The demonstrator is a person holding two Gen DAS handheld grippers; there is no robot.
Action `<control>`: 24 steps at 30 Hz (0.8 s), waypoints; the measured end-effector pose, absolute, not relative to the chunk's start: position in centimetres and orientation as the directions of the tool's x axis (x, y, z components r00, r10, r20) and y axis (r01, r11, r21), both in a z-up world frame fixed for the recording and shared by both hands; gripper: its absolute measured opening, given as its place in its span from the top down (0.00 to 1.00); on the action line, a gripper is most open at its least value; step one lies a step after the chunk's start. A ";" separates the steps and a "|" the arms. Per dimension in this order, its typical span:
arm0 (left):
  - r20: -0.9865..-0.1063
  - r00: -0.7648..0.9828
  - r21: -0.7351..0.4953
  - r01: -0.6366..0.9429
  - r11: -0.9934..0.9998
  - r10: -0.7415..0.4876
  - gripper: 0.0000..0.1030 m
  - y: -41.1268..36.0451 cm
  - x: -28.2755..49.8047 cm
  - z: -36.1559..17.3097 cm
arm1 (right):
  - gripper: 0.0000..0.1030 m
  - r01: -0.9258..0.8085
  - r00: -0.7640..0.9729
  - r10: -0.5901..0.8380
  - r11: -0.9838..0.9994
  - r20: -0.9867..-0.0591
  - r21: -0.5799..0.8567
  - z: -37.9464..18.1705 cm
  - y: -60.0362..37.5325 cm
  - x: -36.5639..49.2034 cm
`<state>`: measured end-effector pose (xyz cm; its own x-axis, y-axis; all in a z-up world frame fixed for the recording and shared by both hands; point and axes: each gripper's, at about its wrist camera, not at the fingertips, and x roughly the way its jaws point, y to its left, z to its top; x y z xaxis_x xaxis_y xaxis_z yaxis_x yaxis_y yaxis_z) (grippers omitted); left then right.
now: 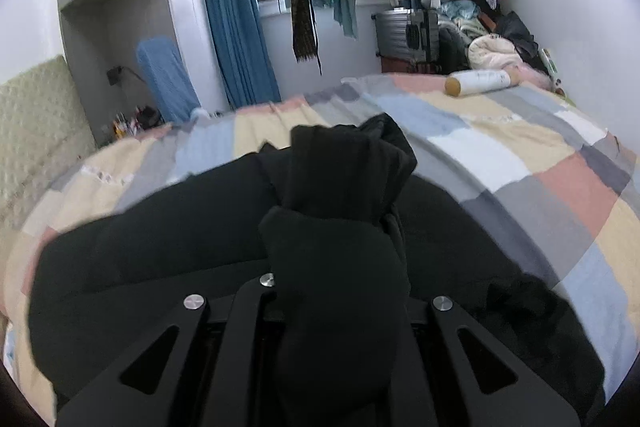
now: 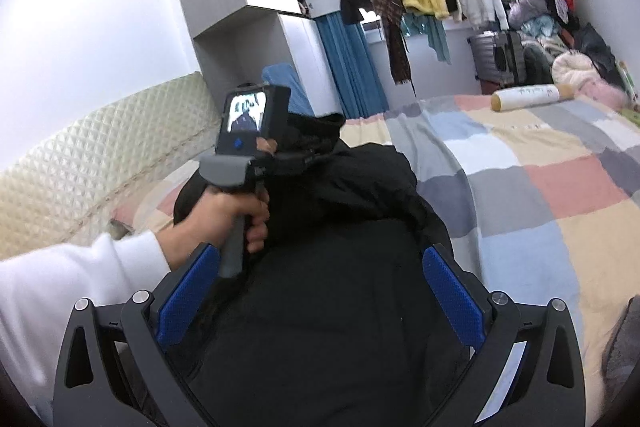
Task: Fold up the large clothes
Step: 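Lay the sleeve across the jacket body and open the left tool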
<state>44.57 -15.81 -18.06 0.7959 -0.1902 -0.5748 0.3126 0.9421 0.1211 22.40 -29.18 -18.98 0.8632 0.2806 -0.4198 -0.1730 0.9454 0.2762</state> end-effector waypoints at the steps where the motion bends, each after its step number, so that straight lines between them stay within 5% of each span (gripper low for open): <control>1: -0.579 0.793 0.126 0.317 0.940 -0.190 0.92 -16.2 44.8 -18.7 | 0.00 -0.165 0.862 0.279 0.944 -0.423 0.286 -19.2 -29.4 22.5; 12: -0.672 0.721 0.118 0.326 0.938 -0.166 0.93 -17.6 47.1 -23.4 | 0.00 -0.140 0.838 0.283 0.938 -0.467 0.317 -20.6 -29.8 23.9; 20: -0.671 0.713 0.035 0.306 0.951 -0.205 0.85 -16.0 45.4 -21.5 | 0.00 -0.121 0.824 0.257 0.951 -0.505 0.286 -21.4 -29.3 24.2; 23: -0.657 0.722 -0.002 0.286 0.958 -0.217 0.57 -15.2 44.0 -20.0 | 0.00 -0.118 0.828 0.244 0.956 -0.505 0.269 -21.3 -29.0 24.0; 24: -0.643 0.735 -0.001 0.281 0.960 -0.215 0.34 -15.0 43.3 -19.4 | 0.00 -0.120 0.828 0.245 0.956 -0.504 0.268 -21.3 -28.9 23.9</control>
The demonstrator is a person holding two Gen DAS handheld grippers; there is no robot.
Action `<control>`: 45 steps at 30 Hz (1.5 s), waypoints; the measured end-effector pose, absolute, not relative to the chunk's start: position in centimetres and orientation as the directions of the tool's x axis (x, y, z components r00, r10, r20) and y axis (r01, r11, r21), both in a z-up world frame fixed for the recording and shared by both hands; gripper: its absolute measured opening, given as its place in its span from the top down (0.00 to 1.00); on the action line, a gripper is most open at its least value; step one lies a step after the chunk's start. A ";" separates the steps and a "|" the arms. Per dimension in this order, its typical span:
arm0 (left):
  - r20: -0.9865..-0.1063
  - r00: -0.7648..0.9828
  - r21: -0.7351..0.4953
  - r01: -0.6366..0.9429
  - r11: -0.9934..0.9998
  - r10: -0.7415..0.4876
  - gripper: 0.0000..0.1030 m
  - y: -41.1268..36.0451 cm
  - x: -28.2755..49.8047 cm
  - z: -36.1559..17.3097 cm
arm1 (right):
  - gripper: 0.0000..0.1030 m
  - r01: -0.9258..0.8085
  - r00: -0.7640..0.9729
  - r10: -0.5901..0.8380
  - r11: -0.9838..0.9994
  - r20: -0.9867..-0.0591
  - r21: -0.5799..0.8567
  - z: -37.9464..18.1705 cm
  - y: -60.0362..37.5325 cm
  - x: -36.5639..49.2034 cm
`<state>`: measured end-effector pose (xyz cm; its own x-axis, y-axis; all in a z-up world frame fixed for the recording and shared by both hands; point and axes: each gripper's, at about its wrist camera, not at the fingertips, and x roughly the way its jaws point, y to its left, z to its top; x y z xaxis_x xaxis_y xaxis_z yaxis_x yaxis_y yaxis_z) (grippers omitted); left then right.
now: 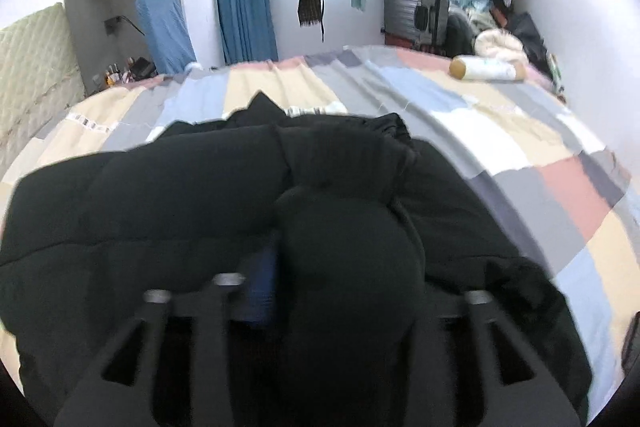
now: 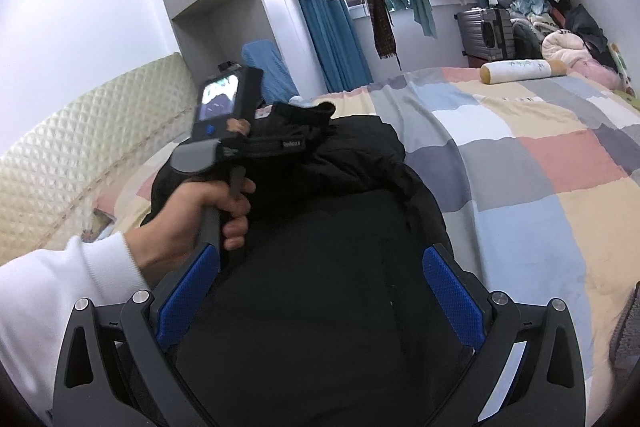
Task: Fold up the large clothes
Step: 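Lay the sleeve across the jacket body and open the left tool, then move the right tool down to the jacket hem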
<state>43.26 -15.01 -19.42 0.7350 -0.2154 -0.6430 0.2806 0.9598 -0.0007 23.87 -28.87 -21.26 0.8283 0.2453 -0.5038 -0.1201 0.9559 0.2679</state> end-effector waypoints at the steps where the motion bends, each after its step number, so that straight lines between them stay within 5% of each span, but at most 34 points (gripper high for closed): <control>1: -0.630 0.746 0.000 0.279 0.960 -0.216 0.17 -14.8 42.8 -18.9 | 0.00 -0.121 0.830 0.244 0.957 -0.502 0.265 -21.2 -28.7 23.7; 19: -0.516 0.838 -0.040 0.181 0.983 -0.176 0.16 -4.1 32.2 -11.0 | 0.00 -0.163 0.852 0.247 0.963 -0.462 0.215 -20.1 -26.4 22.7; 29: -0.541 0.831 -0.081 0.100 0.992 -0.128 0.16 3.5 30.1 -14.5 | 0.00 -0.182 0.849 0.263 0.960 -0.458 0.214 -19.1 -24.6 23.0; 45: -0.602 0.794 -0.108 0.018 0.994 -0.080 0.14 9.1 34.7 -19.7 | 0.00 -0.187 0.836 0.240 0.970 -0.493 0.155 -19.9 -22.5 36.7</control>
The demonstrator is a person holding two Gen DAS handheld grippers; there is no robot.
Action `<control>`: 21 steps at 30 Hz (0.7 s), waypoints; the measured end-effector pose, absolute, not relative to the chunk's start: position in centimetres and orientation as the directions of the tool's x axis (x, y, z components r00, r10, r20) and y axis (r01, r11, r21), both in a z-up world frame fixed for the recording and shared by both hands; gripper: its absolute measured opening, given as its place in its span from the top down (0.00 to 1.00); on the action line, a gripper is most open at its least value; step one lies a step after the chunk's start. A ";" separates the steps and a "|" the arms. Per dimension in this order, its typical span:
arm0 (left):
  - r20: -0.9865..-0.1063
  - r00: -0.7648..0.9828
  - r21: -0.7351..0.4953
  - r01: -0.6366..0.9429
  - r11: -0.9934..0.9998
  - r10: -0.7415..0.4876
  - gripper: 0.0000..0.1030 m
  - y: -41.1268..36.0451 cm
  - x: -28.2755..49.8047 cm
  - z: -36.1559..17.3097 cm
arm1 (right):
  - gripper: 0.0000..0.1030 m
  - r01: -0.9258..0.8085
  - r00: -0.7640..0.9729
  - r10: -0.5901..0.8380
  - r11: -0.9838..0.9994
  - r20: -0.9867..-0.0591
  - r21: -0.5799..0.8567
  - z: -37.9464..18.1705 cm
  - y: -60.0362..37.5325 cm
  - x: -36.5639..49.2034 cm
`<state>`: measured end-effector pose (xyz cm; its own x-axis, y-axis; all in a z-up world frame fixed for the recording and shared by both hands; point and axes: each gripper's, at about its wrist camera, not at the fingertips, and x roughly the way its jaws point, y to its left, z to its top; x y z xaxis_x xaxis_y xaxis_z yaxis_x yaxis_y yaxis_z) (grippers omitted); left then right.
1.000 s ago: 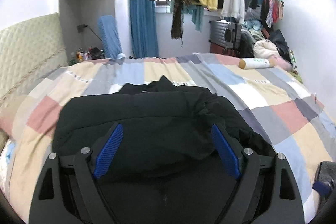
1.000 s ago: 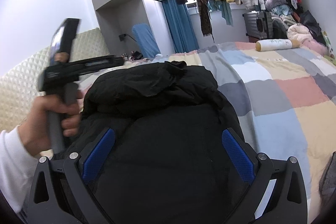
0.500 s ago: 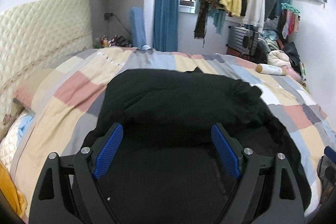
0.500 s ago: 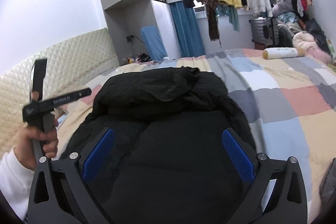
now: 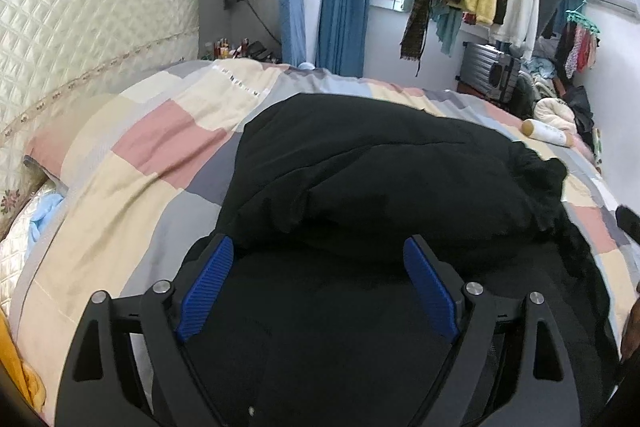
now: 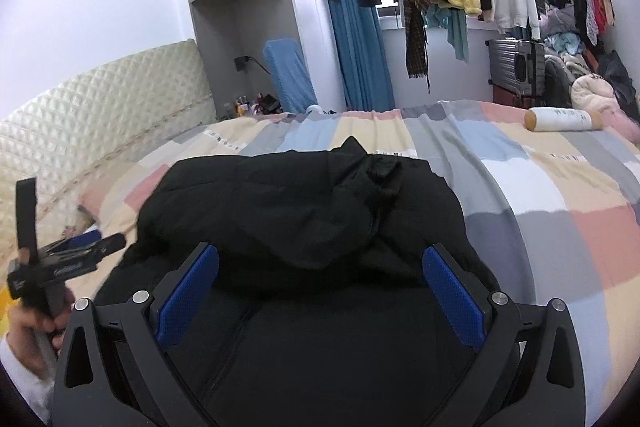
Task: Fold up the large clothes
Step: 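Move the right tool down to the jacket hem, then close the right tool on the hem by the zipper while the left tool grips the hem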
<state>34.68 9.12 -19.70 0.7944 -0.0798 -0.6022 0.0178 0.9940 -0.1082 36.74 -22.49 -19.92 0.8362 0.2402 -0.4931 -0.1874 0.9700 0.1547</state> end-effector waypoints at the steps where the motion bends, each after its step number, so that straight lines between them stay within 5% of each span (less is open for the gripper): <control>1: -0.608 0.791 -0.107 0.012 0.994 -0.075 0.13 9.3 35.0 -20.0 | 0.00 -0.185 0.833 0.242 0.969 -0.498 0.162 -20.2 -22.6 37.6; 6: -0.637 0.770 -0.067 -0.021 0.998 -0.027 0.00 10.3 36.9 -21.7 | 0.04 -0.144 0.808 0.244 0.965 -0.537 0.221 -22.1 -23.8 41.5; 14: -0.714 0.693 0.075 -0.067 0.995 0.100 0.00 11.2 39.6 -25.3 | 0.22 -0.105 0.782 0.231 0.964 -0.579 0.243 -24.0 -25.3 47.2; 17: -0.733 0.663 0.118 -0.096 0.988 0.152 0.00 11.4 40.7 -26.9 | 0.36 -0.134 0.769 0.270 0.954 -0.580 0.268 -25.0 -25.7 47.8; 21: -0.732 0.658 0.108 -0.146 0.983 0.178 0.00 12.2 42.0 -27.8 | 0.76 -0.177 0.750 0.303 0.949 -0.588 0.262 -25.2 -24.5 48.2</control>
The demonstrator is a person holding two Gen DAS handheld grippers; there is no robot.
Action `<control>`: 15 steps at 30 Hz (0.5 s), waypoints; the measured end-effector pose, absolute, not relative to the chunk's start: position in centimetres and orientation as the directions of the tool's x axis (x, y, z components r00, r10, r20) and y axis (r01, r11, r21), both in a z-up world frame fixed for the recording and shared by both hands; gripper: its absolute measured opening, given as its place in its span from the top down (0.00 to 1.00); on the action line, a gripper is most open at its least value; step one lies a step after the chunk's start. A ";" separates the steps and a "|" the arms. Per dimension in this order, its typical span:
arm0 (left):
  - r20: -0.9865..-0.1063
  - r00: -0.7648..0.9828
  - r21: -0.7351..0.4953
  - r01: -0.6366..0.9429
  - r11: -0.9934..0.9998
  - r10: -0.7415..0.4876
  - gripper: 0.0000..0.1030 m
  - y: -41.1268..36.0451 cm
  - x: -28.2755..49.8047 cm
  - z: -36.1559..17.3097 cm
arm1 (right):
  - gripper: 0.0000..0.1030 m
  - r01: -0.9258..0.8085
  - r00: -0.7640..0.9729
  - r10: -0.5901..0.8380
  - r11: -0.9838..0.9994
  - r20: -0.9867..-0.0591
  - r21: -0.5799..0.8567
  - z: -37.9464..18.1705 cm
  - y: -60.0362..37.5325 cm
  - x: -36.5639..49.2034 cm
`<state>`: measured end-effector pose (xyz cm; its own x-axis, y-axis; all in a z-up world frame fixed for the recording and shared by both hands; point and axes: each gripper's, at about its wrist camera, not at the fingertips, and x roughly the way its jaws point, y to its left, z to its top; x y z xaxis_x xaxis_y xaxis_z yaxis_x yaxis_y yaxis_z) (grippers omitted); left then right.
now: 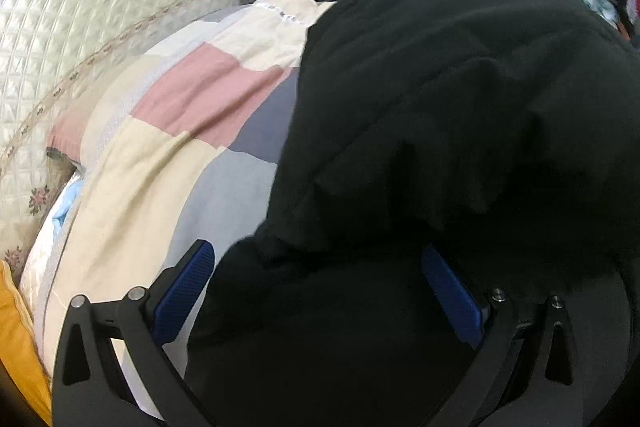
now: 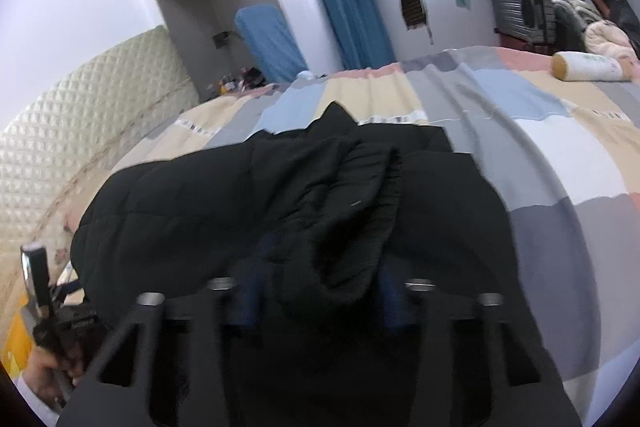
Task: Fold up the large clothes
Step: 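Close the right tool on the hem by the zipper while the left tool grips the hem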
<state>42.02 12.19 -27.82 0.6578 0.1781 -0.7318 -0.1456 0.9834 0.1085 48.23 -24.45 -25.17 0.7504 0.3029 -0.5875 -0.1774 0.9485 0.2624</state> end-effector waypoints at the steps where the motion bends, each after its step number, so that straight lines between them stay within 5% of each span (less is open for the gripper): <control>1: -0.727 0.663 0.097 -0.162 0.982 0.181 0.00 12.5 42.3 -27.7 | 0.78 -0.182 0.755 0.295 0.952 -0.585 0.245 -25.0 -24.1 48.2; 15: -0.701 0.705 -0.209 -0.350 0.913 0.110 0.00 20.7 41.6 -25.8 | 0.84 -0.231 0.859 0.257 0.966 -0.442 0.114 -19.7 -20.5 46.3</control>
<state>41.56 20.69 -25.81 0.7047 0.1098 -0.7010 -0.3502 0.9131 -0.2090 46.31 -20.53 -19.67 0.8594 0.2570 -0.4419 -0.2305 0.9664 0.1136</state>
